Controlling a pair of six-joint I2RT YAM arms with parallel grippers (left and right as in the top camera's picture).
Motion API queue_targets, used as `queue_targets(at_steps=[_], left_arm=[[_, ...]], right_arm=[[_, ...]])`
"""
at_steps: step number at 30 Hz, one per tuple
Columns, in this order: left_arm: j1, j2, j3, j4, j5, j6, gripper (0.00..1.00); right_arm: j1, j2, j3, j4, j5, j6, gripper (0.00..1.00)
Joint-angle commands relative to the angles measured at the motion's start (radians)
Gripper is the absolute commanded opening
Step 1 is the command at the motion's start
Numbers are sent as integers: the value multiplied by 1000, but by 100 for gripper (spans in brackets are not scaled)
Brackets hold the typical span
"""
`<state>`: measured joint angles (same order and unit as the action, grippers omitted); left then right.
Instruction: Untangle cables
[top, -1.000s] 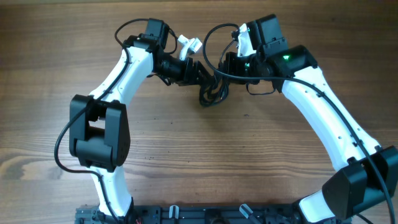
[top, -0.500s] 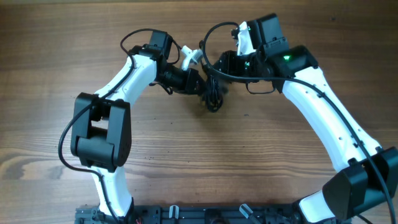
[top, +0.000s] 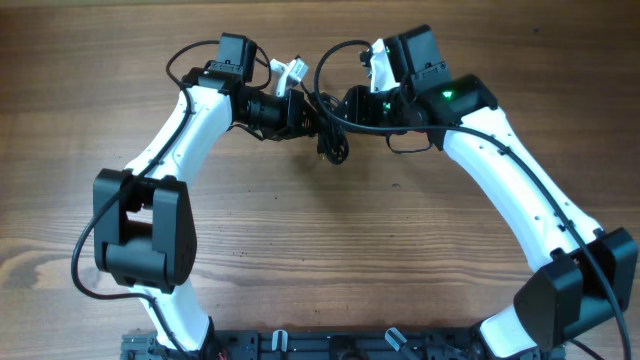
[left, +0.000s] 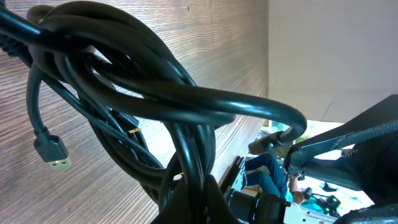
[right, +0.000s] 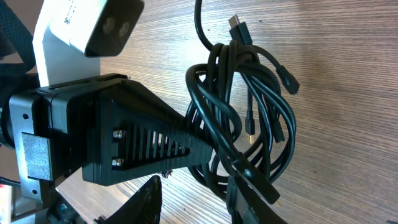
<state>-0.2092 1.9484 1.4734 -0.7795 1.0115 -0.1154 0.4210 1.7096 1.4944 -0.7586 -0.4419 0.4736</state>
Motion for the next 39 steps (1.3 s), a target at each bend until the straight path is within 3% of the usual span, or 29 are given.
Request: queue_targets(at_steps=[1, 6, 16, 21, 26, 35, 39], left_arm=[[3, -28, 10, 8, -43, -6, 4], [3, -28, 10, 16, -229, -84, 4], [7, -34, 11, 52, -220, -98, 4], [44, -141, 19, 111, -31, -187, 4], [57, -229, 19, 137, -31, -294, 4], [57, -247, 19, 63, -11, -296, 4], [57, -247, 19, 65, 105, -285, 4]], right_arm=[[2, 21, 2, 6, -11, -3, 36], [2, 21, 2, 5, -7, -3, 36], [2, 21, 2, 5, -8, -3, 36], [1, 20, 4, 79, -186, -111, 36], [2, 20, 4, 97, -196, -159, 37], [0, 20, 3, 186, -122, -159, 38], [0, 21, 3, 180, -116, -160, 42]])
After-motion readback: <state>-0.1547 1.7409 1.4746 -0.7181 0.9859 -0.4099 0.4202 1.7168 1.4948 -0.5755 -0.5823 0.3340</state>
